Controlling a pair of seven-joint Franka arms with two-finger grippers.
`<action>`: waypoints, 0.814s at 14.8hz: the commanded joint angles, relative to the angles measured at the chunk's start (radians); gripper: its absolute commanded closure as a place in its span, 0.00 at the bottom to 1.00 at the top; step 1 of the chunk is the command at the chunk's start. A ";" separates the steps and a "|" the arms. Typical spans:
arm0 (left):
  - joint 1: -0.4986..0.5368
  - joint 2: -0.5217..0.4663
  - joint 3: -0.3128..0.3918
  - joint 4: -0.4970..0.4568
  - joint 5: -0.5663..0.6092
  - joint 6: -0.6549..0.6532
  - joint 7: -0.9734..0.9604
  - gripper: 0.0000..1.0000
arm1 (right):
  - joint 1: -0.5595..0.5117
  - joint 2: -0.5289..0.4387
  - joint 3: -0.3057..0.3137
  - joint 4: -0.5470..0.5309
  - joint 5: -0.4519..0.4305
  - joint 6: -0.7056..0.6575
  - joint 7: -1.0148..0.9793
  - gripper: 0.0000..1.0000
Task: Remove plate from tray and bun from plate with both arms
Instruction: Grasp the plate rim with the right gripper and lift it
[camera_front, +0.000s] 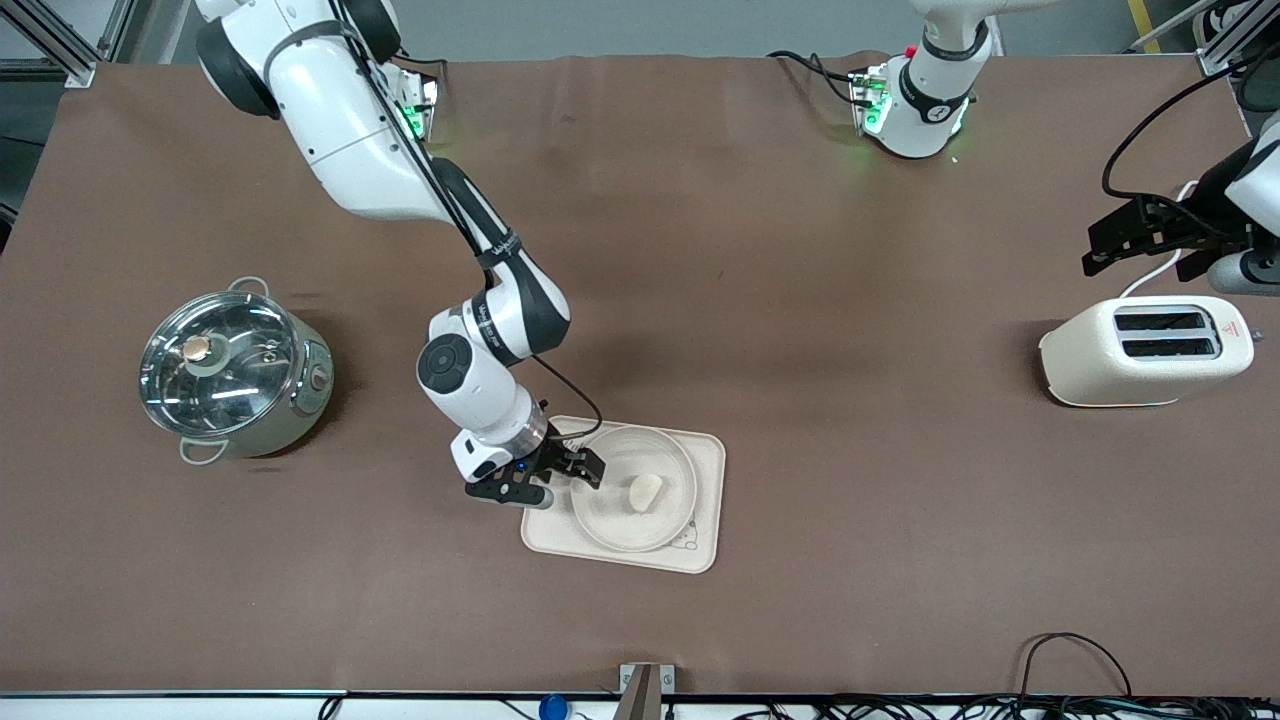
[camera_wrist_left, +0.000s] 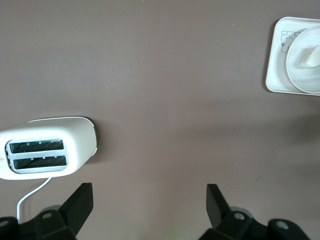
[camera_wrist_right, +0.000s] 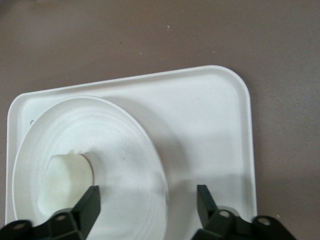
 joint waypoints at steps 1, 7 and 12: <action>0.005 -0.006 -0.010 0.003 -0.002 -0.007 0.007 0.00 | 0.005 0.050 -0.003 0.027 0.009 0.047 -0.002 0.41; 0.002 -0.005 -0.041 0.002 -0.001 -0.030 0.003 0.00 | 0.007 0.051 -0.005 0.024 0.006 0.049 -0.014 0.93; 0.002 -0.003 -0.056 0.000 0.001 -0.032 0.003 0.00 | 0.007 -0.024 0.001 -0.014 0.017 -0.014 -0.081 1.00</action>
